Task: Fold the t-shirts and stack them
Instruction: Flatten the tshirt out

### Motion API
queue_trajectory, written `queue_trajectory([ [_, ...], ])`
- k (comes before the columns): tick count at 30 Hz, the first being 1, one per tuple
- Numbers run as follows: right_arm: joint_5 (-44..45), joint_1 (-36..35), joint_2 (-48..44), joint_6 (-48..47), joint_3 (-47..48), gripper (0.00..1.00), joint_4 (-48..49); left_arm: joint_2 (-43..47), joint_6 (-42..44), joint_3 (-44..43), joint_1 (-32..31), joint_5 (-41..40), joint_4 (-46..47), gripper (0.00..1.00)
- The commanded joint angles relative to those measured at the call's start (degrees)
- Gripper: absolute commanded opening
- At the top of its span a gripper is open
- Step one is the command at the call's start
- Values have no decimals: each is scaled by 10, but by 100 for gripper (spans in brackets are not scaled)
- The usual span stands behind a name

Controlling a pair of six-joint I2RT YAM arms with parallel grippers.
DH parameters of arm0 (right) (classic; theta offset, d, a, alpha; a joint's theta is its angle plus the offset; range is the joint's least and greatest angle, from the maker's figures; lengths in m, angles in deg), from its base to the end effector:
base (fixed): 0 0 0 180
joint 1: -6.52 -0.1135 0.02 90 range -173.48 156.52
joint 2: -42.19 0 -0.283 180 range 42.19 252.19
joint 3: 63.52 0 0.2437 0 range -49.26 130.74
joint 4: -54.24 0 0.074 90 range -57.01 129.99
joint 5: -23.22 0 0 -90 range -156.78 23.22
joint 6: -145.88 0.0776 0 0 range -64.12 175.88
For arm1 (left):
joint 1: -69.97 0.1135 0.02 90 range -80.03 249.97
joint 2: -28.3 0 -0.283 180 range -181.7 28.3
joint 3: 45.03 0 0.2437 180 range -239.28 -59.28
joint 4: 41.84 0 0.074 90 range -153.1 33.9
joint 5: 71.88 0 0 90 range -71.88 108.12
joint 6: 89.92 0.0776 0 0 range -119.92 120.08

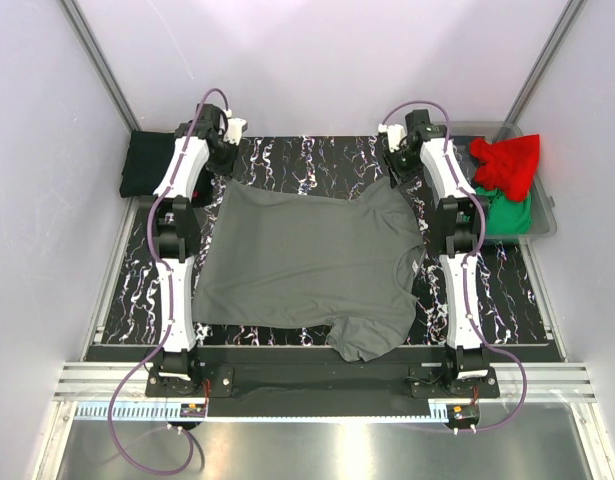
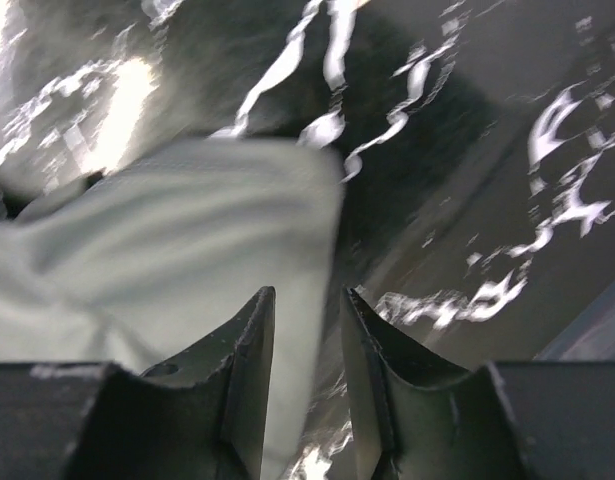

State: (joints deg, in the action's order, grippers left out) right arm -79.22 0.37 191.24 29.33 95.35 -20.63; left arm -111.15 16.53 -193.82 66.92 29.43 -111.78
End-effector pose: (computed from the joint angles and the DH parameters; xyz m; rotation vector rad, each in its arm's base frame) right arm 0.5610 0.0773 0.1648 -0.8135 2.5442 0.1818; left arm 0.5476 -0.0444 0.2063 0.5078 2.5556 -0.1764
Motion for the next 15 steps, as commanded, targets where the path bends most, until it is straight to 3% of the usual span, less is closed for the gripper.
queue_trajectory([
  [1, 19, 3, 27, 24, 66, 40, 32, 45, -7, -18, 2, -31, 29, 0],
  [15, -24, 3, 74, 62, 106, 49, 82, 28, -5, -21, 1, -61, 57, 0],
])
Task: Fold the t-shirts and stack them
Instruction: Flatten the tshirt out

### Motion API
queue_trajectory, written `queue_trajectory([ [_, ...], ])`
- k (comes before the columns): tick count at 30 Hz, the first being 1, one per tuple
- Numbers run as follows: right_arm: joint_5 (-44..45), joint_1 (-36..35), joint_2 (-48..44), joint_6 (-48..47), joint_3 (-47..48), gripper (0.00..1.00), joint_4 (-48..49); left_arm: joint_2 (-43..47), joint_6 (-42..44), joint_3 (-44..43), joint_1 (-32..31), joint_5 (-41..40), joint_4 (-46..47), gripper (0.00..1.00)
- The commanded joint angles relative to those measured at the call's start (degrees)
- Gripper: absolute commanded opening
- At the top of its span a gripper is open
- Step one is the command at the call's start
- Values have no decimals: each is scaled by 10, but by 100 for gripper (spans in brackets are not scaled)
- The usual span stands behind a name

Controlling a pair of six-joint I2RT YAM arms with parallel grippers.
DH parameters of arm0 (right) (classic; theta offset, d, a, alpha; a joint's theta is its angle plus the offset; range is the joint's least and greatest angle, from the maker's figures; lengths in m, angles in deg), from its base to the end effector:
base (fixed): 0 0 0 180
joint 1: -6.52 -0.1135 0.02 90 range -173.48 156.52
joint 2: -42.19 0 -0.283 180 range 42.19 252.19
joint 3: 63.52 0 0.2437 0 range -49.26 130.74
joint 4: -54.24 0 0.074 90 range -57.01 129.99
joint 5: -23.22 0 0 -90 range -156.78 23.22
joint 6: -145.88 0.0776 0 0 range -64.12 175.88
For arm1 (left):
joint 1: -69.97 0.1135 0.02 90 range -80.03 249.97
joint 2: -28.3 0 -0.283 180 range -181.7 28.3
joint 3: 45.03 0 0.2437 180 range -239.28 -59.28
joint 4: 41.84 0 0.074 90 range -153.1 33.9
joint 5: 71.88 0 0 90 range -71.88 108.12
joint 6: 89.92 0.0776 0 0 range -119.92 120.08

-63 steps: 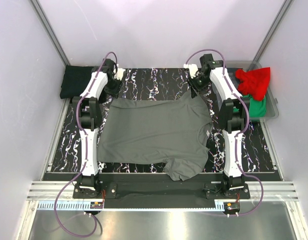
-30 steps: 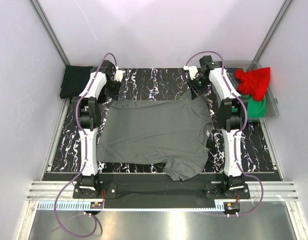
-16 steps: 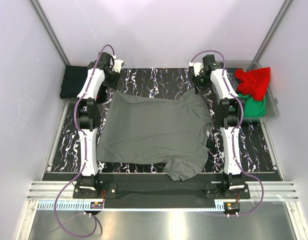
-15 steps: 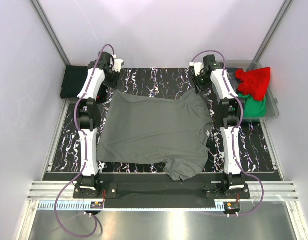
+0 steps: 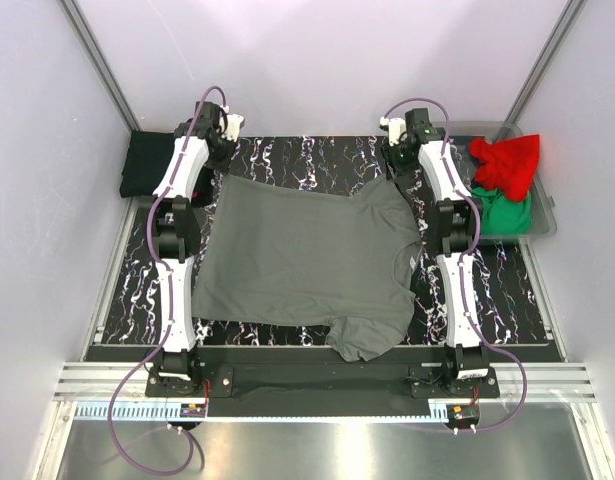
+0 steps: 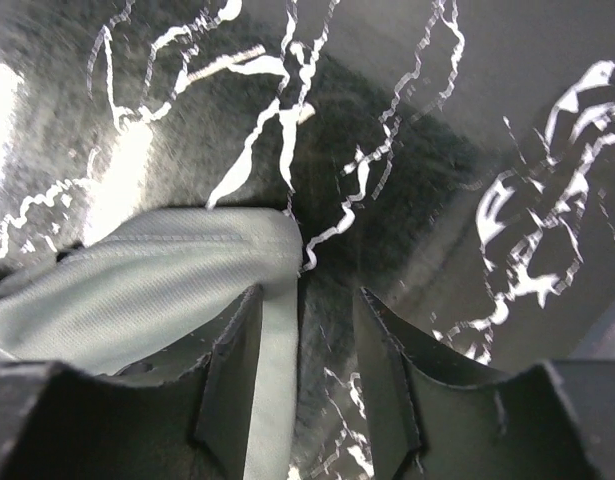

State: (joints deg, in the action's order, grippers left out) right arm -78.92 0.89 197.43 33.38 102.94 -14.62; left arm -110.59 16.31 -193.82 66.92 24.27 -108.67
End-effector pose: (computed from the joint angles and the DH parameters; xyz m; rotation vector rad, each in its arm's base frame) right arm 0.5918 0.0747 0.1529 -0.6958 2.4535 0.1596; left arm 0.5545 -0.0379 0.2148 0.4682 2.5131 -0.0493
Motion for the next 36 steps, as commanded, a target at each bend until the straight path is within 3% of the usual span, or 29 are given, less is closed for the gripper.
queue_trajectory([
  [1, -28, -3, 16, 25, 35, 49, 23, 22, -3, -19, 1, -8, 27, 0],
  [15, -78, 5, 61, 70, 73, 56, 71, 35, 0, 15, -11, -5, 24, 0],
  [26, -135, 12, 62, 101, 82, 56, 92, 36, 3, 16, -25, -10, 22, 0],
  [33, -126, 11, 72, 86, 74, 54, 91, 45, 7, 25, -28, -18, 22, 0],
  [36, -140, 11, 74, 74, 71, 46, 88, 47, 7, 26, -28, -21, 22, 0],
])
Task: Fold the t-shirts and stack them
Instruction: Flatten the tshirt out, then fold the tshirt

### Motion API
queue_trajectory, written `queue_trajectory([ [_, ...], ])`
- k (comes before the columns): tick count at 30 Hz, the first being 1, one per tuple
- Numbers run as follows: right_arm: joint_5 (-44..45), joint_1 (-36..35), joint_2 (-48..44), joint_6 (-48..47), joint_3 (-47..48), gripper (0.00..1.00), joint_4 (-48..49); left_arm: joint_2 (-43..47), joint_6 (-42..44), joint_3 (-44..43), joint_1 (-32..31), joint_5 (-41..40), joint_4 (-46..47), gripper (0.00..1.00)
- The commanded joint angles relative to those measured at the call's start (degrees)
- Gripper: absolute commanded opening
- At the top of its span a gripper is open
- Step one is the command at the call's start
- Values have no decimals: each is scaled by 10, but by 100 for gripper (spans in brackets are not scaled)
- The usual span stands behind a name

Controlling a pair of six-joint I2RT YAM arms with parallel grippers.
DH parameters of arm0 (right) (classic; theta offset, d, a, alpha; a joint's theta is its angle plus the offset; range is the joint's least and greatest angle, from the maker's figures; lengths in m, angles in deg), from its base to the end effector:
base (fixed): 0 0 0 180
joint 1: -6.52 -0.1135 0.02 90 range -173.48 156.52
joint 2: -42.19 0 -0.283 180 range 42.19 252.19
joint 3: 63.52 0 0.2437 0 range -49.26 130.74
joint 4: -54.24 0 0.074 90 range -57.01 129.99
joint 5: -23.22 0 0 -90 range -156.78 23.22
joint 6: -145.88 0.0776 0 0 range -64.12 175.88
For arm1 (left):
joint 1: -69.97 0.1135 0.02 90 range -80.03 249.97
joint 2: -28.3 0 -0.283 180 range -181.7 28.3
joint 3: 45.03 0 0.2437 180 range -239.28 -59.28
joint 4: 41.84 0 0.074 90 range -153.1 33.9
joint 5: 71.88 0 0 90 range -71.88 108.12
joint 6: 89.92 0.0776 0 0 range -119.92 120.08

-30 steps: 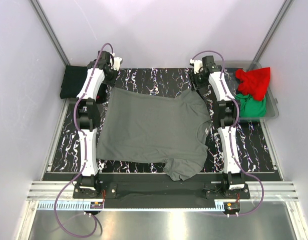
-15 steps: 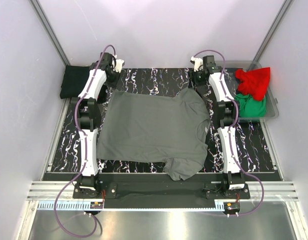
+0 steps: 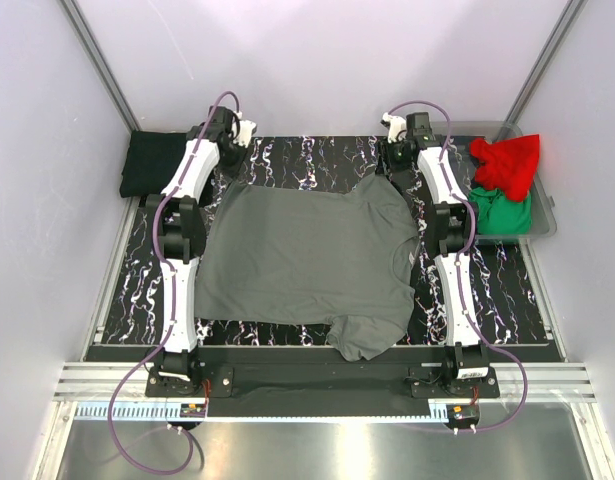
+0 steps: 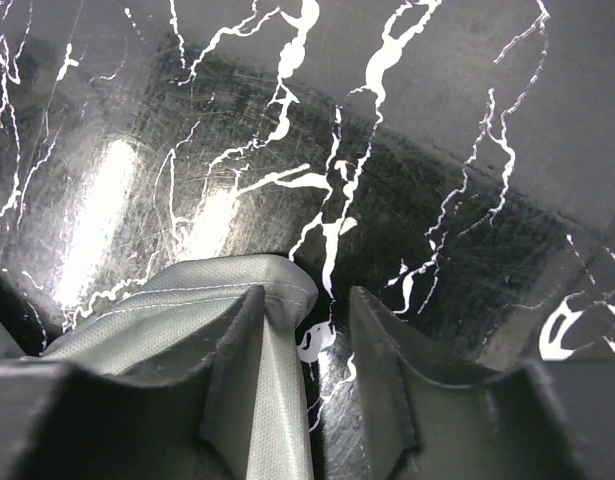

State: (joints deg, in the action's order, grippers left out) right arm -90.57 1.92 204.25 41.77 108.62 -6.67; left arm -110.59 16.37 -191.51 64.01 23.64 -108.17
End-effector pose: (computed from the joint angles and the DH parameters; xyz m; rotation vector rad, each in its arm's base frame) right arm 0.6163 0.0810 0.1309 -0.5667 2.3351 0.4323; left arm 0.5495 -0.0649 0.2025 0.5339 2.5339 -0.0591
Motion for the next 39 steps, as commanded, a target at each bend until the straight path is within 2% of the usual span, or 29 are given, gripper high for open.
queue_trajectory([
  [1, -25, 0, 7, -12, 15, 42, 8, 47, 5, 3, 1, -14, 17, 0],
  [3, -34, 1, 11, -10, 23, 35, 6, 49, 8, 4, -1, -16, 17, 0],
  [4, -41, 1, 10, -11, 22, 25, 7, 49, 8, 5, -2, -17, 17, 0],
  [6, -49, 0, 11, -12, 25, 17, 7, 49, 8, 6, -2, -18, 17, 0],
  [7, -48, 0, 11, -14, 28, 10, 7, 49, 8, 5, -2, -19, 17, 0],
  [9, -40, 1, 7, -23, 37, 3, 7, 47, 8, -2, -2, -28, 17, 0],
  [13, -18, 7, -15, -48, 54, 0, 13, 37, 6, -28, 2, -51, 27, 0],
  [18, 9, 22, -63, -52, 10, 0, 91, 22, 5, -51, 16, -76, 54, 0],
  [27, 37, 21, -48, -36, 20, 1, 194, -9, 17, -74, 24, -105, 89, 0],
  [32, 45, 12, -51, -47, 18, 1, 251, -13, 18, -75, 26, -100, 98, 0],
  [39, 29, -29, -85, -89, -13, 2, 271, 1, 11, -72, 21, -68, 96, 0],
])
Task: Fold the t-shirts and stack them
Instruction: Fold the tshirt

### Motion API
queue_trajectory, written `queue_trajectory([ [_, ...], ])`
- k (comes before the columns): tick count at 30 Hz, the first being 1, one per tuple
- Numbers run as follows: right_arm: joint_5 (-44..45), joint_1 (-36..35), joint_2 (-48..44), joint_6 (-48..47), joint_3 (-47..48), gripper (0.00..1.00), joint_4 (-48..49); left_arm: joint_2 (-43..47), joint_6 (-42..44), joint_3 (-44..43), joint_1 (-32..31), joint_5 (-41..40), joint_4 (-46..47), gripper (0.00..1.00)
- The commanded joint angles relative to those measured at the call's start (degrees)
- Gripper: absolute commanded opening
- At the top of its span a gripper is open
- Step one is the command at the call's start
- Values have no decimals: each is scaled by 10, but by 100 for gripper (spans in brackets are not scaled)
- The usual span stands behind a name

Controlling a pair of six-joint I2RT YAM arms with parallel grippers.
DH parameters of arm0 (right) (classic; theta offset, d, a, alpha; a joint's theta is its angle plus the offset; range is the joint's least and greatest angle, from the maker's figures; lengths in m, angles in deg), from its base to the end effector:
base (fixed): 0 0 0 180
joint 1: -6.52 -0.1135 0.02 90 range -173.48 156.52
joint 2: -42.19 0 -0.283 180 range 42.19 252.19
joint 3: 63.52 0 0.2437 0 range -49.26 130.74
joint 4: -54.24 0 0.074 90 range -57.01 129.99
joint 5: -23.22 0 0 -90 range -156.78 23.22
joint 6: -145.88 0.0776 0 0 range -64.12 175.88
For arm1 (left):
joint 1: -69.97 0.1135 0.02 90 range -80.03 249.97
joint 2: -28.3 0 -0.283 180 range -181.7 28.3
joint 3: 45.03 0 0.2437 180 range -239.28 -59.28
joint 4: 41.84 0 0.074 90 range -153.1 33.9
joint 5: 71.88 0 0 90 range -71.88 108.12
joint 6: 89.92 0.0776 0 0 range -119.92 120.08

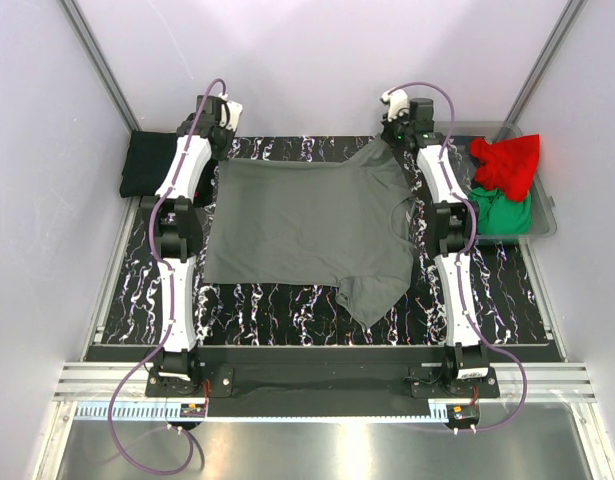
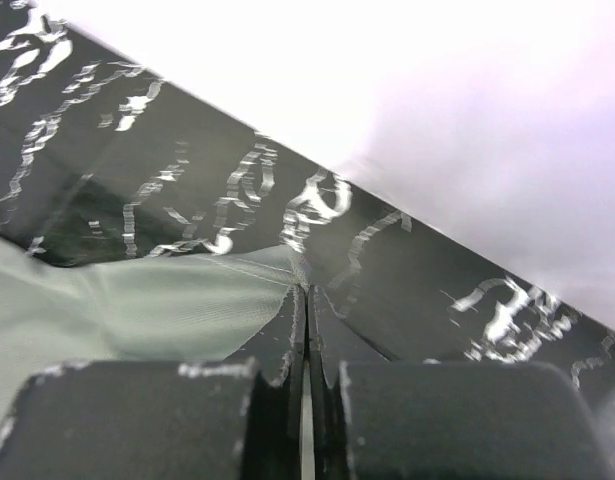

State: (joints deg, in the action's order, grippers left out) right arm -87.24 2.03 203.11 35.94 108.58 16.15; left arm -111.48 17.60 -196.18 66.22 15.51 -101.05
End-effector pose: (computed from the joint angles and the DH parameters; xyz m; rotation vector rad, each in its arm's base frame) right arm 0.6532 0.0785 0.1869 -0.6403 1.9095 0.1928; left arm 0.5757 -0.0342 0.2320 0.4242 2.3737 0.1659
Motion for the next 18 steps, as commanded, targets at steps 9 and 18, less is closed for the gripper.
queue_trajectory([
  [9, 31, -58, -138, -71, -60, 0, 49, 36, 0, -10, 2, 11, 31, 0],
  [18, 32, -58, -224, -81, -163, 0, 49, 52, 3, 8, 5, 22, 46, 0],
])
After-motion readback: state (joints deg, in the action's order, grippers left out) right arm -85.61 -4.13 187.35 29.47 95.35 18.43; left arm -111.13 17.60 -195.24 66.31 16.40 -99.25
